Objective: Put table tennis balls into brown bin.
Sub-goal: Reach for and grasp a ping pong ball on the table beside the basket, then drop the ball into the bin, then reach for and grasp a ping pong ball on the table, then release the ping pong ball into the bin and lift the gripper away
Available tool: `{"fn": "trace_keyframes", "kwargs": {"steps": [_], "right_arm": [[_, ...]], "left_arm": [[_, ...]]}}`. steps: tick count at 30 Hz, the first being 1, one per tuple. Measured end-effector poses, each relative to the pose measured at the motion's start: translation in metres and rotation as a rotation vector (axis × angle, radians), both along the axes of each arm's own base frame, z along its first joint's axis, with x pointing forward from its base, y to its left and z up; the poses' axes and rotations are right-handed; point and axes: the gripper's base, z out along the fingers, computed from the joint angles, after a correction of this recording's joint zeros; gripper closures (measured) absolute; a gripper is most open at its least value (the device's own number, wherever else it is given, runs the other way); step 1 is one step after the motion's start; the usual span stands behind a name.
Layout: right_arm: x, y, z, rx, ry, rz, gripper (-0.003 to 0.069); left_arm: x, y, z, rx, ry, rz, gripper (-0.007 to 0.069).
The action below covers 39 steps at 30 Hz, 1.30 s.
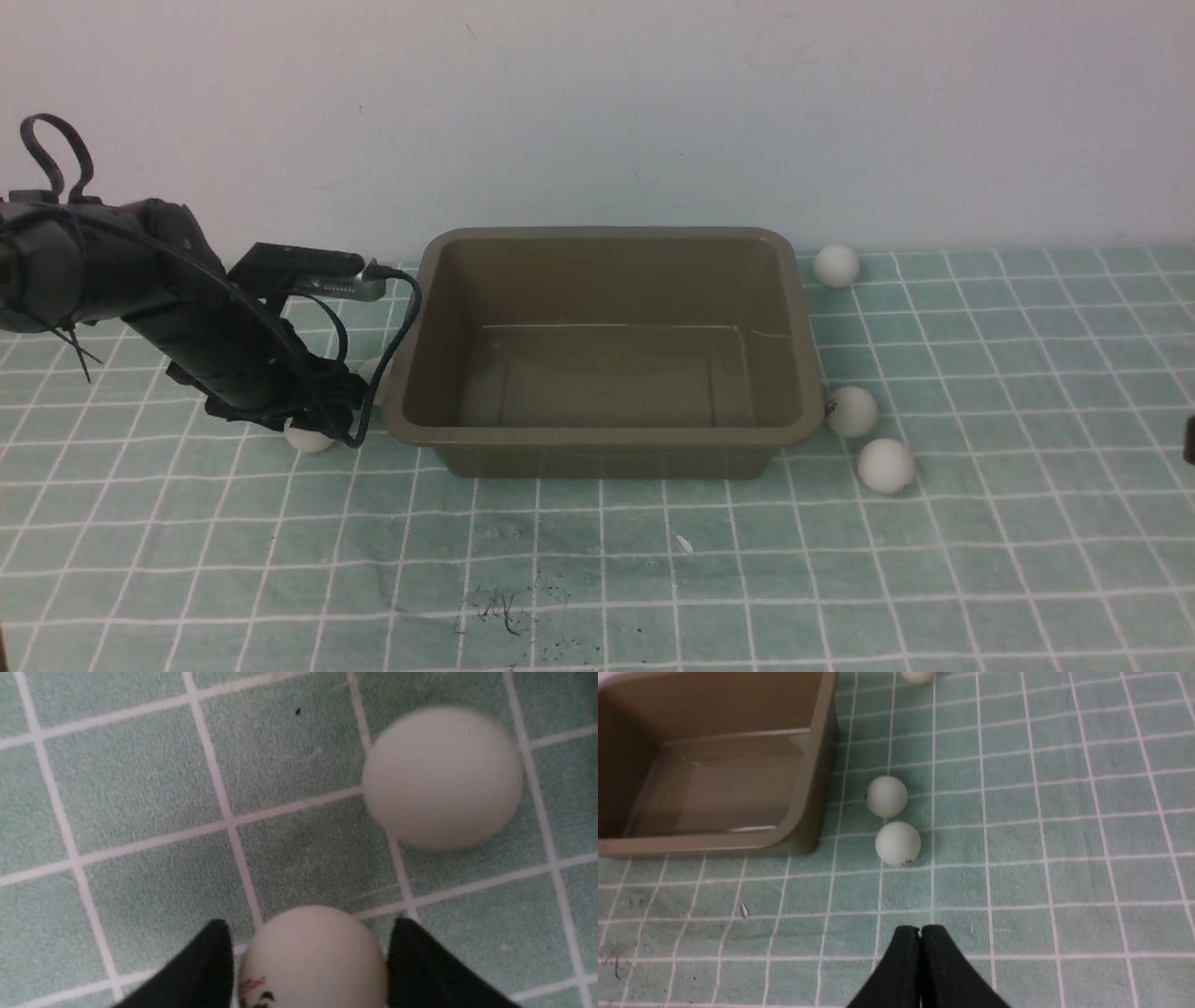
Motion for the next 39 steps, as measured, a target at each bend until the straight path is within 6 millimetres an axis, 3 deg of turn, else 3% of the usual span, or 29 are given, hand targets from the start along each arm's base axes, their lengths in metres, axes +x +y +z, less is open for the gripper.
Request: {"fn": "trace_keyframes", "kwargs": {"steps": [4,8,9,13,17,19,22,23,25,26,27,28,32,34,36,39], "right_arm": [[0.045,0.006,-0.004,-0.049,0.179,0.087,0.0628],[0.087,0.018,-0.020,-0.069,0.268,0.170,0.0498],[0.106,0.025,-0.032,-0.078,0.298,0.195,0.0428],[0.156,0.053,-0.059,-0.128,0.307,0.267,0.0207],[0.193,0.069,-0.100,-0.158,0.385,0.276,0.0076],[0.205,0.071,-0.119,-0.168,0.433,0.270,0.0053],[0.217,0.073,-0.150,-0.180,0.525,0.270,0.0062],[0.219,0.074,-0.159,-0.179,0.551,0.269,0.0088],[0.219,0.074,-0.165,-0.182,0.568,0.270,0.0125],[0.220,0.074,-0.170,-0.185,0.582,0.271,0.0249],[0.220,0.074,-0.169,-0.185,0.581,0.271,0.0249],[0.221,0.073,-0.168,-0.194,0.576,0.272,0.0316],[0.218,0.068,-0.139,-0.230,0.547,0.271,0.0297],[0.210,0.068,-0.105,-0.202,0.473,0.257,0.0297],[0.199,0.074,-0.061,-0.132,0.346,0.259,0.0297],[0.193,0.091,-0.031,-0.085,0.205,0.319,0.0297]], "left_arm": [[-0.009,0.005,0.016,0.056,0.042,-0.003,0.0279],[-0.024,0.010,0.065,0.087,-0.012,0.040,0.0279],[-0.029,0.007,0.082,0.082,-0.056,0.035,0.0279],[-0.036,-0.026,0.119,0.022,-0.228,-0.056,0.0272],[-0.035,-0.068,0.114,-0.069,-0.255,-0.133,0.0272],[-0.035,-0.081,0.106,-0.093,-0.234,-0.155,0.0264],[-0.033,-0.102,0.086,-0.102,-0.188,-0.198,0.0167],[-0.033,-0.107,0.080,-0.100,-0.176,-0.209,0.0105],[-0.033,-0.108,0.079,-0.103,-0.172,-0.205,0.0070],[-0.031,-0.105,0.083,-0.107,-0.169,-0.178,0.0041],[-0.031,-0.104,0.084,-0.107,-0.168,-0.173,0.0041],[-0.029,-0.099,0.089,-0.110,-0.168,-0.147,0.0048],[-0.016,-0.044,0.130,-0.084,-0.221,0.068,0.0314],[-0.010,-0.015,0.138,-0.053,-0.257,0.141,0.0500],[-0.002,0.005,0.131,-0.026,-0.260,0.165,0.0586],[0.010,0.009,0.115,-0.015,-0.261,0.137,0.0606]]}}
